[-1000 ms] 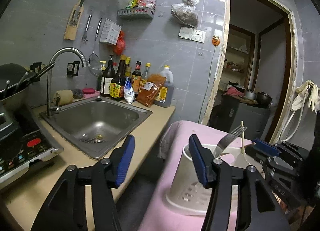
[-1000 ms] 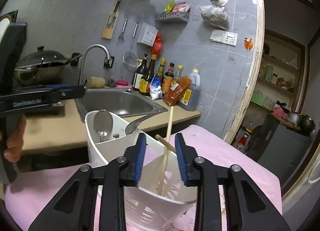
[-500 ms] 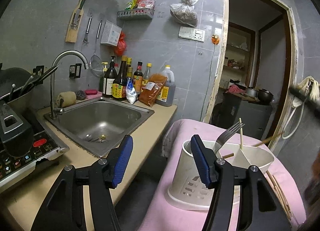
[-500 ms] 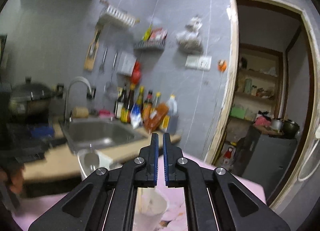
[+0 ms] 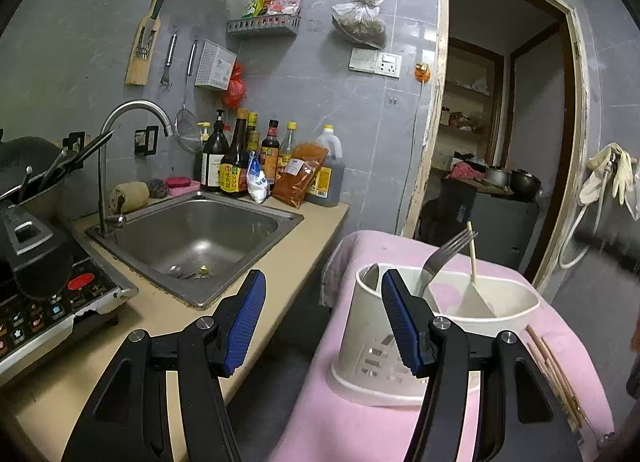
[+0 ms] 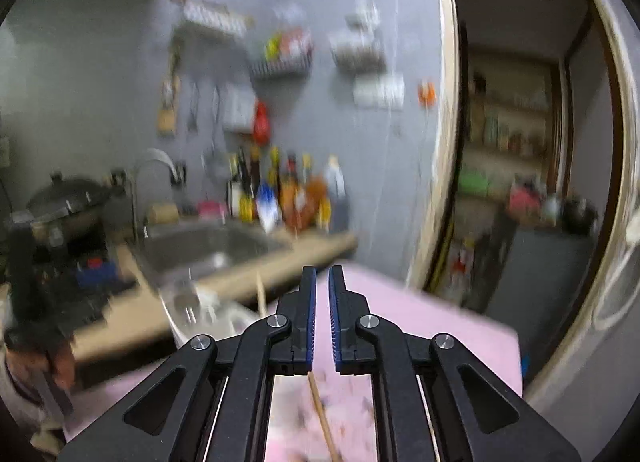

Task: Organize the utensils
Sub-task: 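Lift the chopstick with the right tool and lower it upright into the holder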

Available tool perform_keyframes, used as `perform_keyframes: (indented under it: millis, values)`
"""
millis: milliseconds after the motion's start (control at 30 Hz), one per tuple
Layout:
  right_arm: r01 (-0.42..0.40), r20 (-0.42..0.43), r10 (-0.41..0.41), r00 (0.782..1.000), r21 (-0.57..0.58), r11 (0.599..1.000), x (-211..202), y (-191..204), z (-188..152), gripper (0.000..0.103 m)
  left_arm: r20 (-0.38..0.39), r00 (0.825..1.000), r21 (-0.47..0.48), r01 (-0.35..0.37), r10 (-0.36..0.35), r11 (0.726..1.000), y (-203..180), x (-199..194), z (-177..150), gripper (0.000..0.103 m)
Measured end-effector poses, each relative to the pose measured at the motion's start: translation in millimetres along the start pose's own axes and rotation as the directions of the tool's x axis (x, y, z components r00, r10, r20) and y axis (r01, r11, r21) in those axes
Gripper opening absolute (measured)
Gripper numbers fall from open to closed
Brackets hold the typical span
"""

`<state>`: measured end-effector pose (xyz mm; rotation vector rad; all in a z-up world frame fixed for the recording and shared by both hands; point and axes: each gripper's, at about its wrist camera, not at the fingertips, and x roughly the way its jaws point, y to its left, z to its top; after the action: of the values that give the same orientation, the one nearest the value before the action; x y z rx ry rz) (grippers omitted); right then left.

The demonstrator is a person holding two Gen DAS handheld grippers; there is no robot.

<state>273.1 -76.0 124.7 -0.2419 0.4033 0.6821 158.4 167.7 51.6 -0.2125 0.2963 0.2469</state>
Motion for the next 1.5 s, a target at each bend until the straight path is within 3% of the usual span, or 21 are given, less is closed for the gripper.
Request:
perform_keyframes:
  millis: [100, 267, 300, 400, 567, 633, 733, 800, 900, 1033, 1133, 1200, 1300, 1500]
  values:
    - [-0.038, -0.185, 0.047, 0.982, 0.051, 0.998, 29, -19, -32, 0.01, -0.022, 1.0, 0.007, 0.013, -0.013, 1.0, -1, 2, -4, 0.054]
    - [-0.11, -0.432, 0.155, 0.888, 0.128, 0.986, 80, -36, -84, 0.017, -0.057, 0.997, 0.049, 0.048, -0.045, 0.998, -9, 6, -13, 0.061]
    - [-0.129, -0.461, 0.18, 0.869, 0.139, 0.982, 90, -37, -90, 0.019, -0.061, 0.997, 0.05, 0.056, -0.052, 0.997, -10, 6, -14, 0.062]
    - [-0.172, -0.498, 0.223, 0.838, 0.146, 0.974, 110, -35, -92, 0.02, -0.062, 0.996, 0.059, 0.063, -0.059, 0.996, -12, 6, -16, 0.064]
    - [-0.191, -0.569, 0.197, 0.798, 0.071, 0.979, 143, -21, -96, 0.021, -0.075, 0.996, 0.068, 0.062, -0.057, 0.996, -15, 5, -21, 0.065]
    - [-0.195, -0.568, 0.183, 0.803, 0.04, 0.98, 150, -18, -98, 0.022, -0.08, 0.995, 0.064, 0.063, -0.057, 0.996, -17, 5, -22, 0.065]
    - [-0.181, -0.567, 0.178, 0.805, 0.051, 0.982, 150, -17, -98, 0.005, -0.085, 0.994, 0.062, 0.073, -0.068, 0.995, -18, 4, -23, 0.065]
    - [-0.157, -0.558, 0.172, 0.812, 0.075, 0.985, 141, -23, -99, 0.004, -0.075, 0.994, 0.067, 0.079, -0.074, 0.995, -18, 1, -22, 0.065]
    - [-0.098, -0.463, 0.156, 0.872, 0.146, 0.984, 108, -41, -93, 0.004, -0.066, 0.994, 0.06, 0.085, -0.081, 0.995, -18, 1, -21, 0.065]
    - [-0.045, -0.254, 0.117, 0.96, 0.273, 0.961, 49, -65, -75, 0.004, -0.069, 0.991, 0.013, 0.119, -0.118, 0.993, -17, 3, -20, 0.065]
    - [-0.048, -0.043, 0.063, 0.997, 0.29, 0.956, 17, -59, -54, 0.004, -0.076, 0.987, -0.015, 0.14, -0.141, 0.99, -19, 2, -19, 0.065]
    - [-0.087, 0.099, 0.059, 0.993, 0.306, 0.948, 9, -51, -40, 0.004, -0.075, 0.986, -0.018, 0.148, -0.149, 0.989, -20, -1, -18, 0.065]
    - [-0.19, 0.284, 0.088, 0.955, 0.354, 0.916, 16, -33, -22, 0.005, -0.06, 0.989, -0.005, 0.137, -0.137, 0.991, -19, -8, -17, 0.065]
    - [-0.201, 0.429, 0.055, 0.902, 0.303, 0.932, 46, 2, -11, 0.005, -0.048, 0.994, -0.029, 0.1, -0.101, 0.995, -1, -14, -18, 0.065]
